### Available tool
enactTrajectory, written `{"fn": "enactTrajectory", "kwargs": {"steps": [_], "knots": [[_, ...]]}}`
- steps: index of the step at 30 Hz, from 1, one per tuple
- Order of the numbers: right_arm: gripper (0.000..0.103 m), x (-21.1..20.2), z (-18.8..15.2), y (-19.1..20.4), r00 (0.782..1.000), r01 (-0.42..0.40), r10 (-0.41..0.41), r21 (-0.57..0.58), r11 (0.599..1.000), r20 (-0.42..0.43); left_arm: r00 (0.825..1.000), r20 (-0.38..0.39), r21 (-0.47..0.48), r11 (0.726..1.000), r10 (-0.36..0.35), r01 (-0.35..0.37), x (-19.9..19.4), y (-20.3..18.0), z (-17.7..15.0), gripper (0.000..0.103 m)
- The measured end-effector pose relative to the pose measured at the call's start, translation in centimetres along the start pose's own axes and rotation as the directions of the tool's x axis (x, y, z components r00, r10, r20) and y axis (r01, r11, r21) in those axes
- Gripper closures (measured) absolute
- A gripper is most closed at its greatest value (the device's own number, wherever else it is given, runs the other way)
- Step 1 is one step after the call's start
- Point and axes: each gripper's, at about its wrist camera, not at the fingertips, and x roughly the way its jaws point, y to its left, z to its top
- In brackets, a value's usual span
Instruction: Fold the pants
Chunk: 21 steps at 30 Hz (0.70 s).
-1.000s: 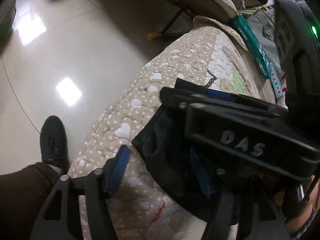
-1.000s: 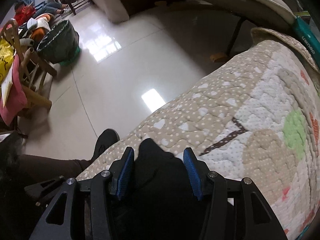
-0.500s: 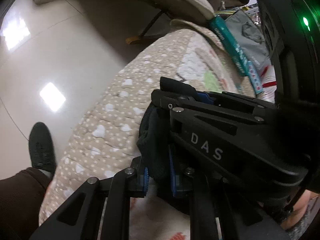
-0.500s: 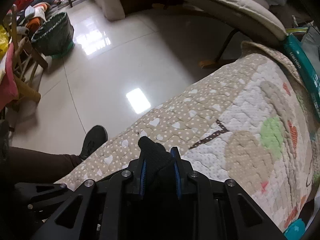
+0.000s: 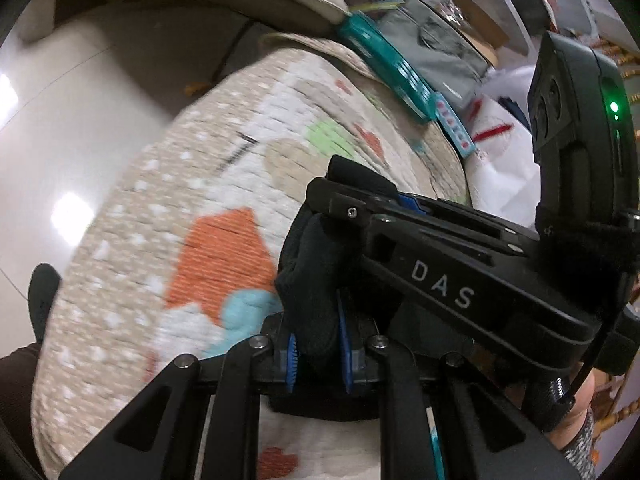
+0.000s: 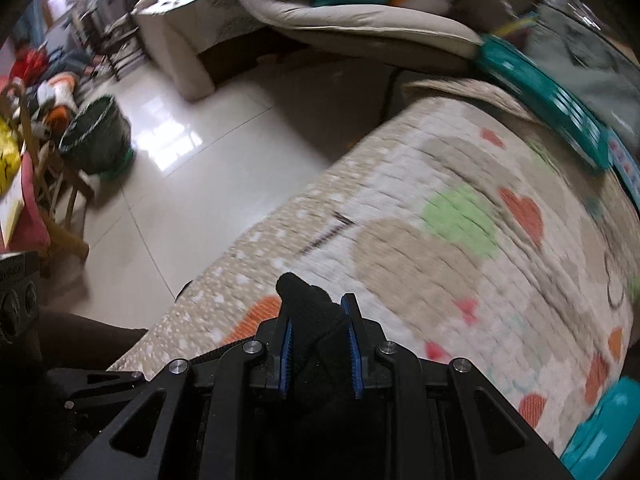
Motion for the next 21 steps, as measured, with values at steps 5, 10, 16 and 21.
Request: {"fn": "enactTrajectory", "kwargs": {"steps": [5,10,16,21], "knots": [[0.079,-0.6,-2.7,-3.3,0.999,-0.017,0.013,0.118,0.993,0.031,0.998,-0.033,0.098,0.994,0.050,-0.046,2.1,-3.9,-1.8,0.087],[0.079,-0.1,-6.1,-6.6,0.999,-0.031,0.023,0.248,0.968,0.036,0.991,-0.071,0.202,0.974,0.116,-0.100,4.4,-6.5,-4.1,0.087],[0.077,0.0,-10.4,-10.0,0.997,-0.055,0.034,0.376,0.925,0.062,0.984,-0.105,0.271,0.956,0.146,-0.113,5.4,-8.2,-6.5,0.082],[0.049,-0.6,-13.2,-13.4,0.996,0.032,-0.066,0.477,0.878,0.056,0.984,-0.165,0.281,0.959,0.072,-0.023,3.4,-8.3,-8.0,0.071]]}}
